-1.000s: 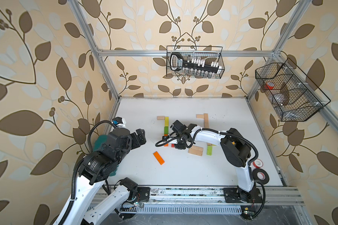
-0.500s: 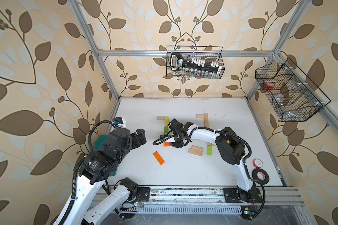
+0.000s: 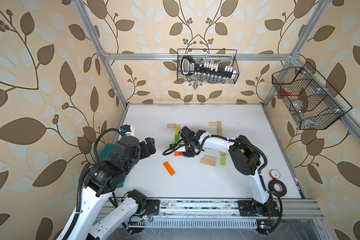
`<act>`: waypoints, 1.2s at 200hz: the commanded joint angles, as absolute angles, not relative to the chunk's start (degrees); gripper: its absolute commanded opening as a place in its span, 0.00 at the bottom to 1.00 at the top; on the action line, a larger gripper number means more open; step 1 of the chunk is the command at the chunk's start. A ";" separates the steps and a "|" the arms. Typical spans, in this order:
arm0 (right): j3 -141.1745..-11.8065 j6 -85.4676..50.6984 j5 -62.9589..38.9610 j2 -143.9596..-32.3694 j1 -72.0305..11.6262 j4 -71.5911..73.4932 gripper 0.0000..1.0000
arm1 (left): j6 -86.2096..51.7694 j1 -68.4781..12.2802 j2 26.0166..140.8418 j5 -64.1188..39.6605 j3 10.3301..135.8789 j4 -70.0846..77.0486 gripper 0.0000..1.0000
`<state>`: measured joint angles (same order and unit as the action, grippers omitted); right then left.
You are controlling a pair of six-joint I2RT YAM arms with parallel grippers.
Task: Assemble a giraffe with building blocks
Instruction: Assemble the building block at the center of the board.
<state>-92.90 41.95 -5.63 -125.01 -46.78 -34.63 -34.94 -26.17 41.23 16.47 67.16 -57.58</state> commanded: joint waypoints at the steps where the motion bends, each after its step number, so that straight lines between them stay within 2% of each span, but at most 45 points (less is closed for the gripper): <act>1: -93.81 43.59 -6.64 -126.77 -46.78 -38.65 0.29 | -34.96 -25.93 40.96 17.06 66.53 -56.19 0.94; 112: -96.42 42.45 -6.09 -128.52 -46.94 -39.92 0.35 | -34.10 -25.93 41.04 18.06 67.04 -56.16 0.94; 126: -96.42 42.37 -6.01 -128.17 -46.95 -40.04 0.38 | -34.10 -25.93 40.96 18.06 67.09 -56.25 0.94; 171: -96.17 42.06 -5.57 -126.55 -46.94 -39.45 0.58 | -34.36 -25.93 40.62 17.93 67.05 -56.58 0.94; 209: -95.85 40.23 -4.32 -124.09 -46.90 -38.73 0.62 | -34.87 -25.93 39.70 17.88 66.97 -57.26 0.94; 240: -93.28 34.55 -2.59 -117.06 -46.59 -35.43 0.63 | -35.01 -25.93 39.00 17.93 67.30 -57.82 0.94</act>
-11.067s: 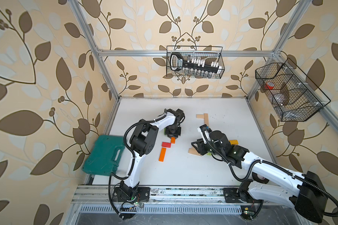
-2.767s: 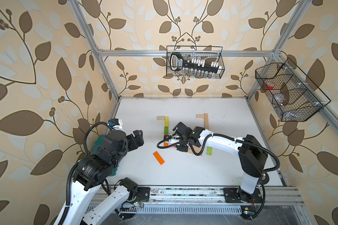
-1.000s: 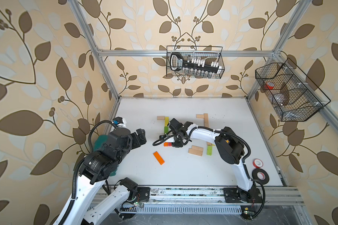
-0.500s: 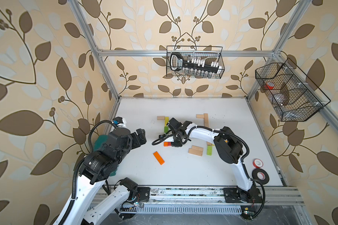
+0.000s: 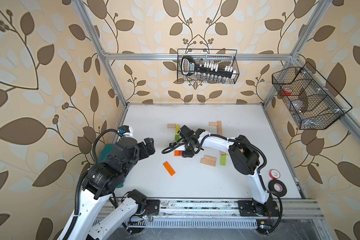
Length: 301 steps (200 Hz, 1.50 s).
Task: Assemble a giraffe with building blocks
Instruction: Assemble the building block at the center of the board, then pick up the building block from the center of the board.
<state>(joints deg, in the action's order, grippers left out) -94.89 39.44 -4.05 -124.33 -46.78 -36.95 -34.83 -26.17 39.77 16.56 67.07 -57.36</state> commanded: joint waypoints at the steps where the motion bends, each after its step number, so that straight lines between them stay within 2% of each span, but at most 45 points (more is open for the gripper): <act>1: -93.22 34.24 -2.44 -116.84 -46.54 -35.38 0.63 | -35.04 -25.93 39.01 17.93 67.36 -57.83 0.94; 40: -95.27 15.49 5.26 -111.76 -45.31 -36.32 0.63 | -35.37 -25.93 38.77 17.16 67.50 -58.01 0.94; 66: -93.38 2.11 12.57 -108.14 -45.35 -36.46 0.57 | -35.67 -25.93 38.68 16.37 67.27 -58.01 0.94; 84: -92.08 -12.11 18.44 -105.73 -45.34 -38.39 0.54 | -35.81 -25.93 38.80 15.82 67.00 -57.92 0.94; 150: -71.59 -45.94 28.54 -94.14 -48.42 -34.43 0.57 | -36.62 -25.93 39.46 12.08 64.54 -55.22 0.92; 232: -68.39 -67.11 29.18 -101.41 -49.57 -42.43 0.60 | -37.20 -25.93 39.99 10.94 63.20 -54.46 0.91; 281: -67.61 -70.44 27.62 -105.00 -48.92 -42.85 0.65 | -37.00 -25.93 40.34 11.08 63.35 -54.23 0.91; 301: -66.87 -70.23 26.54 -105.47 -48.11 -42.05 0.70 | -36.82 -25.93 40.34 11.16 63.37 -54.23 0.91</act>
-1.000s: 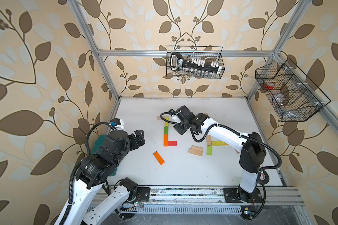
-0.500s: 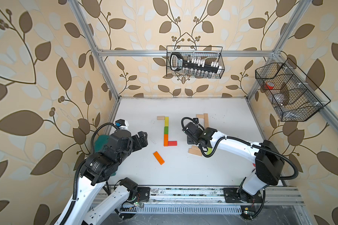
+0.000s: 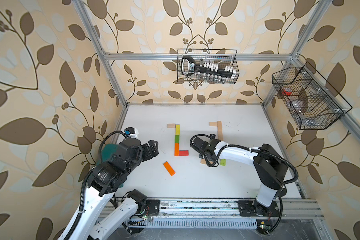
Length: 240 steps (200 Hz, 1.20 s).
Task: Assemble a giraffe with building blocks
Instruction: Pick up the building block from the center of the board.
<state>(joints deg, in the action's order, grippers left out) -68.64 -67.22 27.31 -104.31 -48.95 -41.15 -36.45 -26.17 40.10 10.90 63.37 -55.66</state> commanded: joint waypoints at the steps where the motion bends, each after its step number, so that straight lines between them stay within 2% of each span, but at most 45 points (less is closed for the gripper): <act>1: -66.83 -70.23 26.45 -105.47 -48.05 -41.94 0.71 | -36.82 -25.93 40.34 11.16 63.37 -54.23 0.91; 46: -64.17 -68.45 23.18 -105.47 -45.78 -38.58 0.75 | -36.72 -25.91 40.60 11.34 63.09 -53.97 0.92; 146: -64.16 -65.23 19.82 -107.23 -45.27 -36.04 0.74 | -36.53 -25.93 40.50 12.22 62.85 -53.97 0.92; 173: -65.51 -63.10 20.63 -107.79 -45.25 -35.90 0.62 | -36.45 -25.93 40.34 12.30 62.67 -54.01 0.92; 203: -67.94 -59.60 21.47 -109.09 -44.92 -36.14 0.38 | -36.48 -25.93 40.25 12.39 62.66 -54.10 0.92; 240: -70.97 -53.82 21.75 -111.49 -44.65 -36.81 0.21 | -36.39 -25.93 39.91 13.00 62.82 -54.49 0.92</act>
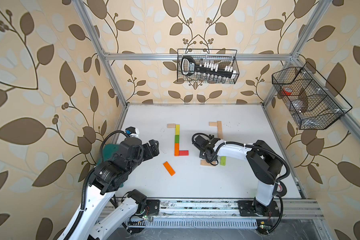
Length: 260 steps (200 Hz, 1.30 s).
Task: Assemble a giraffe with building blocks
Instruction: Pick up the building block from the center of the board, then assemble the building block at the center of the board.
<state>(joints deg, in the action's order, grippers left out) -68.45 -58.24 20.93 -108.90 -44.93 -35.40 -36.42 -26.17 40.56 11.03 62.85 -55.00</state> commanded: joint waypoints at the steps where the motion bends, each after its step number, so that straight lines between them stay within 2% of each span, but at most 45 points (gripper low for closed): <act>1: -71.08 -53.58 21.82 -111.55 -44.65 -36.91 0.21 | -36.39 -25.93 39.91 13.01 62.79 -54.49 0.92; 34: -73.59 -42.91 23.96 -111.91 -44.61 -37.75 0.00 | -36.38 -25.93 39.88 13.26 62.99 -54.67 0.92; 66: -73.20 -24.58 23.02 -108.07 -44.60 -35.64 0.00 | -36.16 -25.93 39.99 13.36 63.13 -54.67 0.92; 104: -67.95 0.08 8.84 -98.28 -43.16 -29.79 0.00 | -36.16 -25.93 40.08 13.27 62.96 -54.32 0.92; 179: -65.53 33.10 2.53 -97.02 -39.83 -28.78 0.00 | -36.30 -25.93 40.61 12.82 62.84 -54.27 0.92; 201: -65.39 39.12 0.73 -97.88 -39.84 -28.65 0.00 | -36.12 -25.93 40.78 13.00 63.11 -54.58 0.92; 260: -67.75 44.88 -1.48 -104.13 -38.22 -30.15 0.00 | -35.99 -25.93 41.21 13.27 62.21 -54.15 0.92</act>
